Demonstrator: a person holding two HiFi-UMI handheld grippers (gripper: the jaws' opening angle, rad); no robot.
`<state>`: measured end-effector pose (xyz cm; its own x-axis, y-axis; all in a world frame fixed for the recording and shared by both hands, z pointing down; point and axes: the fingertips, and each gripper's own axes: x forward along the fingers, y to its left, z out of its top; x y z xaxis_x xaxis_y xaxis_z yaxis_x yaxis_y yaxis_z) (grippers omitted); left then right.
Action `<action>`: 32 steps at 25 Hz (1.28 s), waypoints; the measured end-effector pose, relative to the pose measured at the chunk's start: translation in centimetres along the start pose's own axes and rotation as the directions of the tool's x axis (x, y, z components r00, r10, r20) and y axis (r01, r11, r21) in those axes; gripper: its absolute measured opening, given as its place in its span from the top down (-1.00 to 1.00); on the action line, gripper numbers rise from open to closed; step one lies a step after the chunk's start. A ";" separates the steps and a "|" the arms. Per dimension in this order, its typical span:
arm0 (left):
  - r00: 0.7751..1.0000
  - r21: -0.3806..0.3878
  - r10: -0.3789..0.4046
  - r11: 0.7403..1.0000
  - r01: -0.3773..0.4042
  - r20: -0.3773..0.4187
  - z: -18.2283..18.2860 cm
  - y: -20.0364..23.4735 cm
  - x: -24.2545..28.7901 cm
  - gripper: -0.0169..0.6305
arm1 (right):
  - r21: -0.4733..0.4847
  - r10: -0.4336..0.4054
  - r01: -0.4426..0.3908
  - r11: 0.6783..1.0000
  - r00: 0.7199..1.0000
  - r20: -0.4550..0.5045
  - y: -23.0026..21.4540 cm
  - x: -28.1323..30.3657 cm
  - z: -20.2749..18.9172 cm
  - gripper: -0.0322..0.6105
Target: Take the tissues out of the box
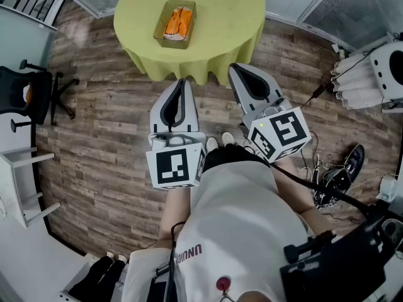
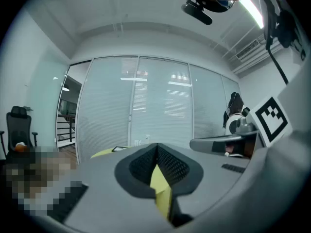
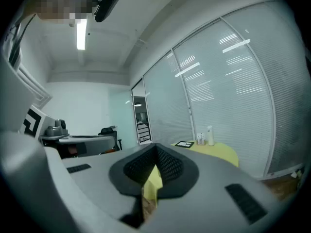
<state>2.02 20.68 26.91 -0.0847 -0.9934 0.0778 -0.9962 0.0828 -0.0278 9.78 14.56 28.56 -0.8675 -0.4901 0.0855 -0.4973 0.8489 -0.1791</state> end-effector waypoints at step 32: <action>0.999 -0.024 -0.024 0.999 0.023 -0.036 -2.0 4.5 -2.2 0.91 | 0.016 -0.035 0.035 0.999 0.999 0.014 3.0 2.2 -0.9 0.84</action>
<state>-2.34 23.37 28.65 -0.0619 -0.9915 0.1147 -0.9981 0.0621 -0.0021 6.37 16.23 29.05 -0.8492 -0.5224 0.0776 -0.5269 0.8279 -0.1921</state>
